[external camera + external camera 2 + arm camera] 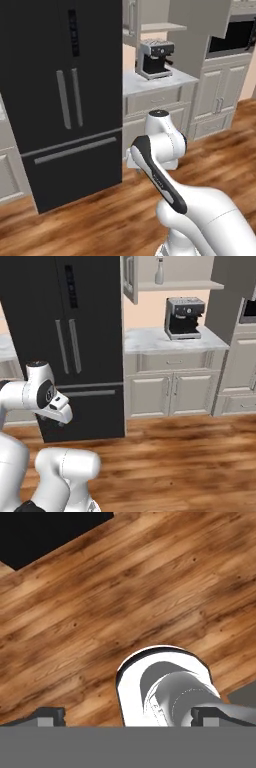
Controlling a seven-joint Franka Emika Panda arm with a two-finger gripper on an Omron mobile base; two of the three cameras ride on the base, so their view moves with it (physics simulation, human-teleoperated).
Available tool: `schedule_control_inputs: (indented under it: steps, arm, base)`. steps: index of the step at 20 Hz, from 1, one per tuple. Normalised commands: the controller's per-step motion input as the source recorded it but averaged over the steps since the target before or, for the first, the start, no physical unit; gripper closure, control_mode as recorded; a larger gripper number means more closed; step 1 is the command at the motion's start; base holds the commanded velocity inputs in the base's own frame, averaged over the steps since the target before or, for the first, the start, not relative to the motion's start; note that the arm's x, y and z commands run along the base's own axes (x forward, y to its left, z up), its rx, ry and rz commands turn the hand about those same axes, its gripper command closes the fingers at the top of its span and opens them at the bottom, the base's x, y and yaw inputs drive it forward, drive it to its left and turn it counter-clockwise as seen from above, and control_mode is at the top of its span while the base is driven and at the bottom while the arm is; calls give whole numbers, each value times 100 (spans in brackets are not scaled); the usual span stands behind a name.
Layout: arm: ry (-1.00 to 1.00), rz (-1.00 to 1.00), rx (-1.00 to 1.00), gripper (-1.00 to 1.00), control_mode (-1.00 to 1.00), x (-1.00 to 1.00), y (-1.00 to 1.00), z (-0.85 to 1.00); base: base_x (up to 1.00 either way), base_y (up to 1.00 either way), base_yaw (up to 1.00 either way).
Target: Move the cutting board and knife to the sink. Then move spray from the cabinet to the counter.
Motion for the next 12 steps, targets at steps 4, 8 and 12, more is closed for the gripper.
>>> schedule_control_inputs:
  steps: [4,8,12]
  arm:
    - [0,0,0,-100,100,0,0,0]
    - [0,0,0,-100,100,0,0,0]
    - [0,0,0,-100,100,0,0,0]
  base:
    - [47,-5,-43]
    - [36,0,-57]
    - [48,-1,-46]
